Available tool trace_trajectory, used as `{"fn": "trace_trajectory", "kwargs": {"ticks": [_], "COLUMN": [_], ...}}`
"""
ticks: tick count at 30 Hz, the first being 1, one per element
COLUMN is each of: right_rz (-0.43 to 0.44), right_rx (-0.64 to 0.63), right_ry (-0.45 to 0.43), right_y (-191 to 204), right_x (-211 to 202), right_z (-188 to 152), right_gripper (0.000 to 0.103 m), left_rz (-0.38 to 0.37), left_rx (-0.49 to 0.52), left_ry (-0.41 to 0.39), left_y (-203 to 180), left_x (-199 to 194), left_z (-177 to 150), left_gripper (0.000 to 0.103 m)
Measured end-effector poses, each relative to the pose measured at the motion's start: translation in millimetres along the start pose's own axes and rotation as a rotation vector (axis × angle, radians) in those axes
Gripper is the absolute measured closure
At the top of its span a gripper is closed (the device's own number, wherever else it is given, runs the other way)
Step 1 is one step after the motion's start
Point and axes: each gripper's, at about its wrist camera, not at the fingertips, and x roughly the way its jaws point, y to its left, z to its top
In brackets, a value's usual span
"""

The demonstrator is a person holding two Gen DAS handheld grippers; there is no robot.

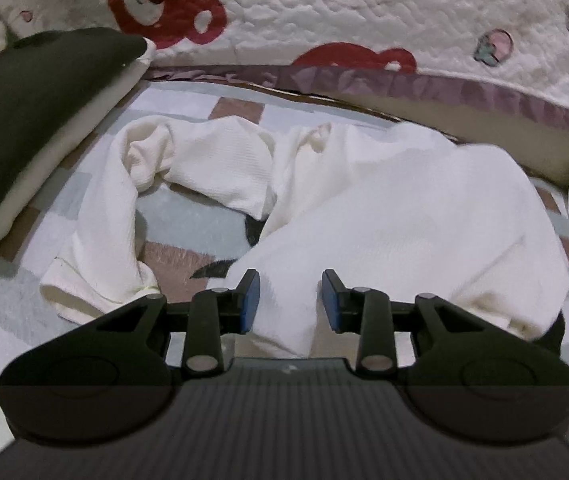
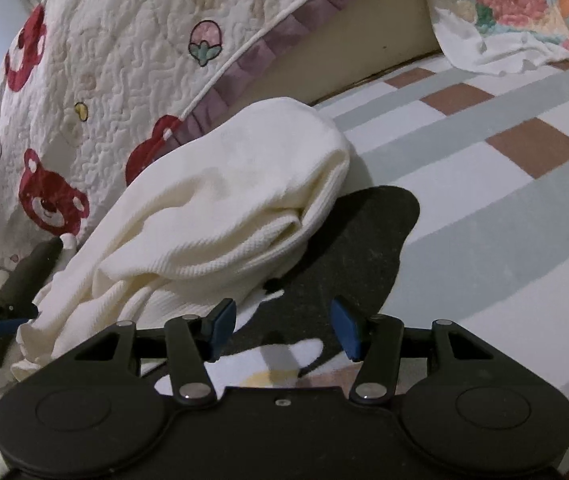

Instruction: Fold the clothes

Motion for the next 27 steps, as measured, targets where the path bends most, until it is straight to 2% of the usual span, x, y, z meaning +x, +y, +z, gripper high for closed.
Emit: {"fn": "trace_trajectory", "kwargs": {"ticks": [4, 8, 15, 18, 21, 24, 25, 27], "right_rz": [-0.010, -0.015, -0.007, -0.017, -0.033, -0.049, -0.054, -0.055], "right_rx": [-0.016, -0.023, 0.030, 0.024, -0.006, -0.071, -0.092, -0.132], "right_ry": [-0.011, -0.021, -0.008, 0.009, 0.040, 0.098, 0.117, 0.142], "right_y": [4, 6, 2, 6, 5, 2, 1, -1], "right_x": [-6, -8, -32, -39, -25, -3, 5, 19], "right_z": [-5, -7, -24, -28, -9, 20, 30, 45], "right_gripper": [0.044, 0.044, 0.044, 0.042, 0.042, 0.041, 0.041, 0.042], "left_rz": [-0.028, -0.029, -0.051, -0.074, -0.096, -0.195, -0.232, -0.230], "left_rx": [0.033, 0.090, 0.089, 0.120, 0.120, 0.153, 0.161, 0.148], "left_ry": [-0.009, -0.005, -0.029, -0.036, 0.016, 0.136, 0.204, 0.226], "left_y": [6, 5, 6, 5, 3, 0, -2, -3], "left_x": [-2, -4, -26, -25, -9, 9, 18, 26], "left_z": [-11, -16, -22, -24, -23, -21, -20, -18], "left_gripper": [0.062, 0.062, 0.062, 0.057, 0.056, 0.053, 0.052, 0.051]}}
